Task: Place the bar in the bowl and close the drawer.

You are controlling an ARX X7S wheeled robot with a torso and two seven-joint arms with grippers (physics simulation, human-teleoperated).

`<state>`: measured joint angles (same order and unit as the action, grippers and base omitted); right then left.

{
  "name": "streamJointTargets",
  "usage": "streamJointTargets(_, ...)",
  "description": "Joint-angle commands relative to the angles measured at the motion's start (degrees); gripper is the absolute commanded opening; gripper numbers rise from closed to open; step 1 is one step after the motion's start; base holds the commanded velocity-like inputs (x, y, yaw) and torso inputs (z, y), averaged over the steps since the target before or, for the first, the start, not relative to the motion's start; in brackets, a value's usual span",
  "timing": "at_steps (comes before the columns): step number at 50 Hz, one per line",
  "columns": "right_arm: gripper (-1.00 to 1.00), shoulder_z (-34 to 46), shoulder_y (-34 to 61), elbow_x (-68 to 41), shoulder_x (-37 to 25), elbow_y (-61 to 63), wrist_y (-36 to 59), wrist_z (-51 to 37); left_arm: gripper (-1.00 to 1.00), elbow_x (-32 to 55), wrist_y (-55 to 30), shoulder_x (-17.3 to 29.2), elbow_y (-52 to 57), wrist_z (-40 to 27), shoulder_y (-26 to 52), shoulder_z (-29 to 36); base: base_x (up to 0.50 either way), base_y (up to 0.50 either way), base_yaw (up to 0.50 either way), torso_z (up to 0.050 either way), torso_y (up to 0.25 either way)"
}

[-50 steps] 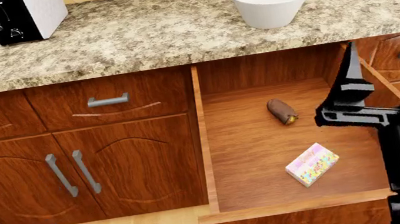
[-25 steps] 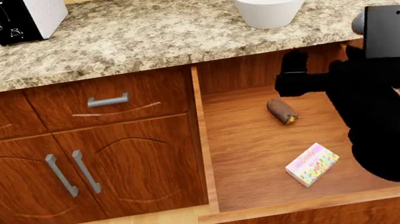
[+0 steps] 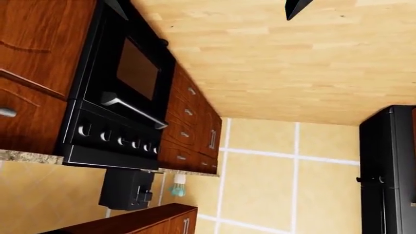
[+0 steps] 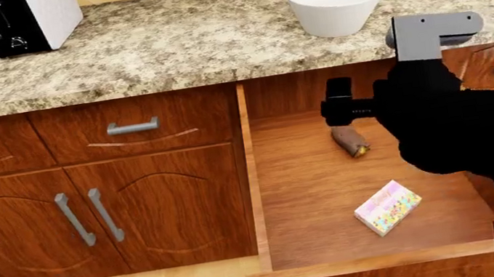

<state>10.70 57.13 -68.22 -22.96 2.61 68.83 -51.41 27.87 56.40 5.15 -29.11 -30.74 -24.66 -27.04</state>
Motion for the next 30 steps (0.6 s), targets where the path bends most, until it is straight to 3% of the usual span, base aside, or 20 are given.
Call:
streamJointTargets(1, 1.0, -1.33, 1.34, -1.15, 0.43, -2.5, 0.05, -1.39, 1.0, -0.93, -1.13, 0.13, 0.55, -0.24, 0.58, -0.17, 0.23, 0.0, 0.0, 0.0, 0.0)
streamJointTargets(23, 1.0, -3.53, -0.82, -5.65, -0.49, 0.29, 2.32, -5.69, 1.0, -1.51, -2.17, 0.23, 1.28, -0.6, 1.36, 0.11, 0.23, 0.0, 0.0, 0.0, 0.0)
streamJointTargets(30, 1.0, -4.16, -1.65, -7.13, -0.58, 1.23, 2.69, -6.77, 1.0, -1.55, -2.26, 0.29, 1.22, -0.51, 1.65, 0.26, 0.02, 0.0, 0.0, 0.0, 0.0)
